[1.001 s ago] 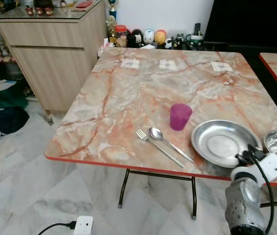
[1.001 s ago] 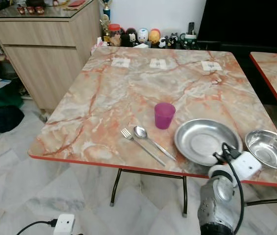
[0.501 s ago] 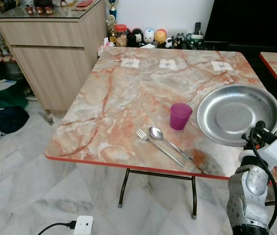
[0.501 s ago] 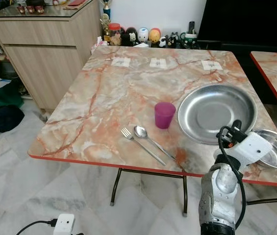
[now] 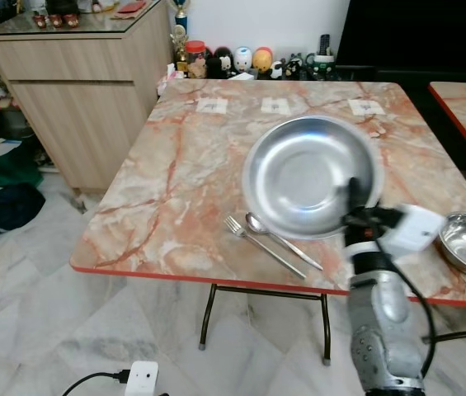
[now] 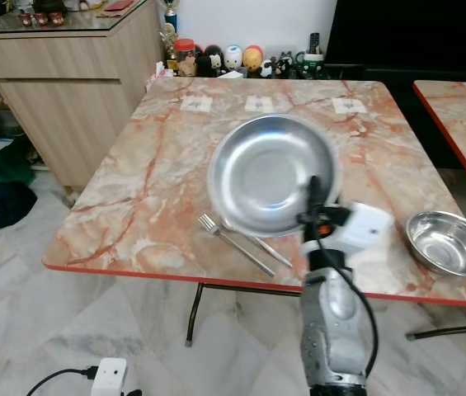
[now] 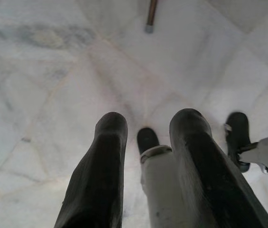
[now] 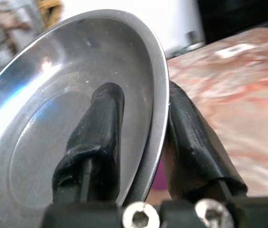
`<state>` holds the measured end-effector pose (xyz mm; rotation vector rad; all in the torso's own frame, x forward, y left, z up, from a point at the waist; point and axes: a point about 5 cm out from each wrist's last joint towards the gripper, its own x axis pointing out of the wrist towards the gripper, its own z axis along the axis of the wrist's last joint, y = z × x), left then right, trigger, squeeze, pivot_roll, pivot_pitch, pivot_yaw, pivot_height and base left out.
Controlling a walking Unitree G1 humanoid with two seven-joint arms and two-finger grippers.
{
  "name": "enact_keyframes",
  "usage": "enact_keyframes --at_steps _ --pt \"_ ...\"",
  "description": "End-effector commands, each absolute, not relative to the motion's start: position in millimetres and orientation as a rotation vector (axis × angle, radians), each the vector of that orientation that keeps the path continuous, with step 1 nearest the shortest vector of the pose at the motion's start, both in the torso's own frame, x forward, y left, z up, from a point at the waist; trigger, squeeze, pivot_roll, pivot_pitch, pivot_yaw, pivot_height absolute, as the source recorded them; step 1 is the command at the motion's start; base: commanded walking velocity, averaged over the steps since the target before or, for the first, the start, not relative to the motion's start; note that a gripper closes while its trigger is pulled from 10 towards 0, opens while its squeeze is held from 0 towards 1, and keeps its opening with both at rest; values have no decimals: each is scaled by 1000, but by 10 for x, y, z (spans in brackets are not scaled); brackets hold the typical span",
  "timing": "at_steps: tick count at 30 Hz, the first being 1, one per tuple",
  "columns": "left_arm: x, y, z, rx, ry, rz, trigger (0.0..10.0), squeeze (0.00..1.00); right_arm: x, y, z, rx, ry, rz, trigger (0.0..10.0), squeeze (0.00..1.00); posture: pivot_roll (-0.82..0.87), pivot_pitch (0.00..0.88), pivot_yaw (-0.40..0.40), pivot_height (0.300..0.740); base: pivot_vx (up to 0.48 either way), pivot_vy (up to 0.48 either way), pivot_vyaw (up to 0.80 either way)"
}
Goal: Setting the table
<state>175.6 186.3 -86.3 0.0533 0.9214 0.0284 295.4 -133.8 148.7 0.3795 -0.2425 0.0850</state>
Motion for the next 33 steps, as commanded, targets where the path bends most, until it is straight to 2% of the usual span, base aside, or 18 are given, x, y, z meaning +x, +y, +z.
enact_keyframes --at_steps 1,8,10,15,19,28,33 --pt "1703 1934 -882 64 947 70 10000 0 2981 -1203 1556 374 -256 156 10000 0 -101 0 18 740 0 0 0" --pt "1612 2126 -888 27 948 201 10000 0 2961 -969 1500 324 -207 303 10000 0 -106 0 16 740 0 0 0" --pt "1521 2310 -883 18 953 238 10000 0 2971 -974 1468 329 -194 279 10000 0 -99 0 12 740 0 0 0" --pt "1467 2441 -866 26 947 254 10000 0 2983 -993 1477 344 -188 229 10000 0 -101 0 4 740 0 -165 0" --pt "1468 2444 -864 23 946 263 10000 0 3005 -1055 1471 349 -180 187 10000 0 -106 0 4 740 0 -353 -228" --pt "1590 2402 -822 39 904 243 10000 0 3040 -1199 1541 337 -224 145 10000 0 -105 0 4 740 0 -371 -783" --pt "1608 2393 -814 44 893 236 10000 0 3040 -1184 1607 336 -262 143 10000 0 -102 0 4 740 48 -371 0"
